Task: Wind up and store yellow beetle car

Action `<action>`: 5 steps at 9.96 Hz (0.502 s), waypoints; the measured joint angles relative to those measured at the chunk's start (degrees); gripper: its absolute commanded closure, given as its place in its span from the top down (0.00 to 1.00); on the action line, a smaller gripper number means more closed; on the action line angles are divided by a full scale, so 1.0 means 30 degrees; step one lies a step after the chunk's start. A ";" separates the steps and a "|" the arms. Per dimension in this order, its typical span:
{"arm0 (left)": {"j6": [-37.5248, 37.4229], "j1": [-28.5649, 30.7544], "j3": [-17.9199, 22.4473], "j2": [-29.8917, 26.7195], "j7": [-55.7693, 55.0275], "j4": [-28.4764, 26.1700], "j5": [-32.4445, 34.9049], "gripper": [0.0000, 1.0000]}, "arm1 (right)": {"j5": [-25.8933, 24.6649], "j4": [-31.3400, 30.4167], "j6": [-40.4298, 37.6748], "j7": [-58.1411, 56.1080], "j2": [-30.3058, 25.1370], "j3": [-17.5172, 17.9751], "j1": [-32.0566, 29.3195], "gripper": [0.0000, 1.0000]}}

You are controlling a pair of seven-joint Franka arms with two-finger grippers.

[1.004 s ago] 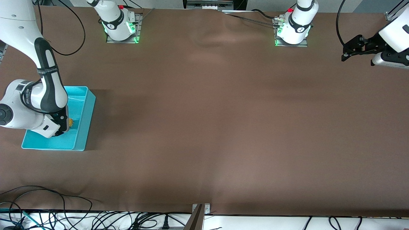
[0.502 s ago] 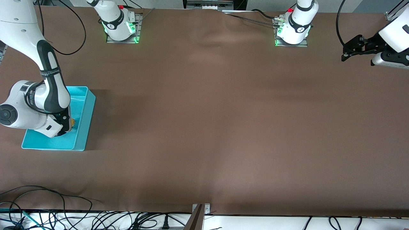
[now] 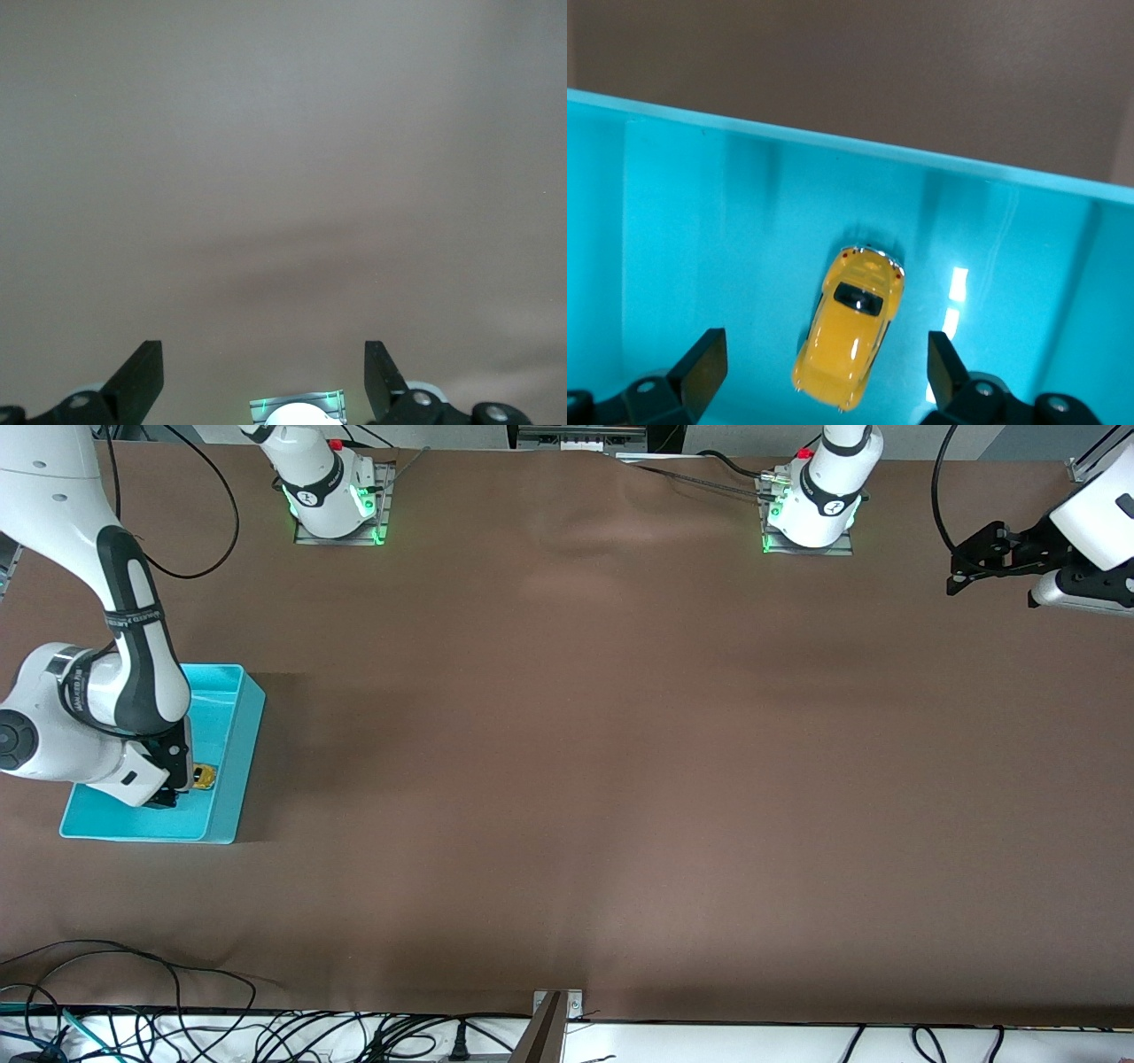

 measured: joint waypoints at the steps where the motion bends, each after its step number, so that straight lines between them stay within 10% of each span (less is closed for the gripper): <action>1: 0.0000 0.0000 0.0000 0.0000 0.0000 0.0006 0.0000 1.00 | 0.0172 0.0067 -0.0652 0.0013 -0.0580 0.0003 0.0000 1.00; 5: 0.0000 -0.0003 -0.0001 -0.0001 0.0000 0.0052 0.0000 1.00 | 0.1070 0.0169 -0.3386 0.2932 -0.3043 0.0561 -0.0014 1.00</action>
